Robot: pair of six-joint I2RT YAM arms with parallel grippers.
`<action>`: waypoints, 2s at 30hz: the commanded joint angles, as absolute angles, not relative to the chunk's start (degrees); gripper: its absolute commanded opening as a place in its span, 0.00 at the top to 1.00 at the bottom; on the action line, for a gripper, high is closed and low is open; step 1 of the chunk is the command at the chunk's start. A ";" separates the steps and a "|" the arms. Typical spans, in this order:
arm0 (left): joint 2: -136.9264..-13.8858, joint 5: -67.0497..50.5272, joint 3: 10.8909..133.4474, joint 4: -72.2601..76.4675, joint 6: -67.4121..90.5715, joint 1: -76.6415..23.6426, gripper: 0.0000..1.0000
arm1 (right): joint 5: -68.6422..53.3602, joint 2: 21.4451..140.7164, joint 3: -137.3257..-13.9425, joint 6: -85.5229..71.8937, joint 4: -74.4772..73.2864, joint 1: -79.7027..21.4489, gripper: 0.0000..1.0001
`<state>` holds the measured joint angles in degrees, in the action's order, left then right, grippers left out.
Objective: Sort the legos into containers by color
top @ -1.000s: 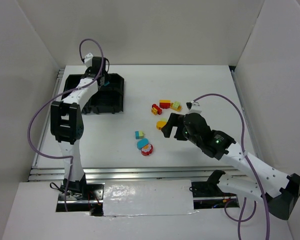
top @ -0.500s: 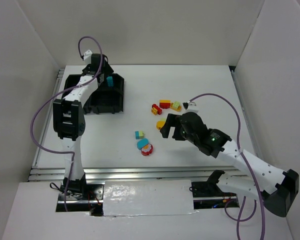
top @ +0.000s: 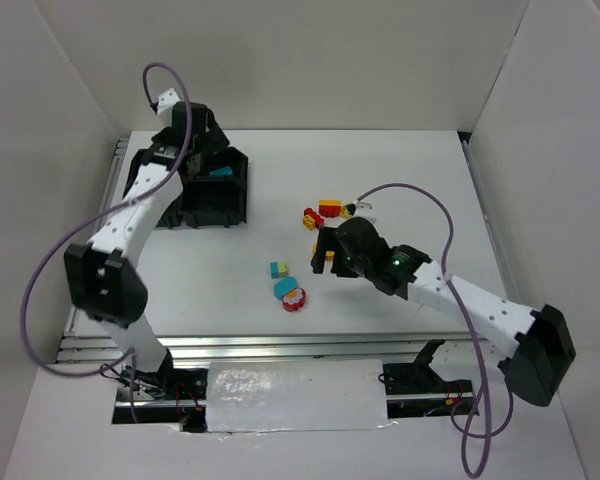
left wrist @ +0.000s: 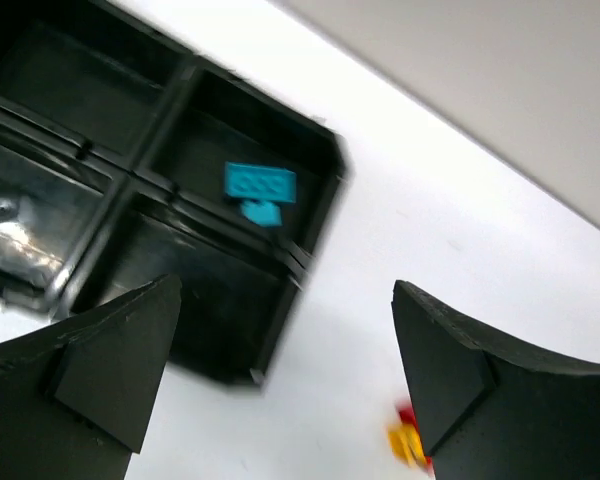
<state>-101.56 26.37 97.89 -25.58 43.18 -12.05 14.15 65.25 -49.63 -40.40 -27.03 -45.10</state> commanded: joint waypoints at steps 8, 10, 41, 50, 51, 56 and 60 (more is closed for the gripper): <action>-61.73 22.51 64.18 -34.45 45.97 -24.70 0.01 | 15.12 87.00 -62.75 -36.58 -26.28 -49.82 0.00; -54.69 20.49 58.64 -34.71 43.60 -24.78 0.00 | 12.93 90.69 -64.94 -34.03 -25.58 -50.62 0.00; -42.45 11.69 51.33 -37.71 33.13 -25.14 0.01 | 2.02 99.31 -59.94 -16.70 -20.74 -55.81 0.16; -43.59 11.08 51.15 -37.62 33.05 -25.14 0.00 | 4.39 93.79 -57.05 -17.05 -16.63 -56.34 0.63; -43.77 11.16 51.24 -37.70 33.22 -25.22 0.01 | 4.22 92.82 -55.74 -17.05 -15.92 -56.51 0.68; -45.79 7.66 50.36 -36.74 34.89 -25.22 0.00 | 4.14 83.69 -51.34 -17.93 -11.61 -56.86 0.77; -47.89 -9.68 46.42 -29.20 35.68 -25.22 0.01 | 2.64 74.47 -47.64 -18.37 -9.67 -57.65 0.77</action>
<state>-46.63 4.32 48.47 -35.77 34.83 -25.21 3.07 80.49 -48.95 -17.54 -14.87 -56.51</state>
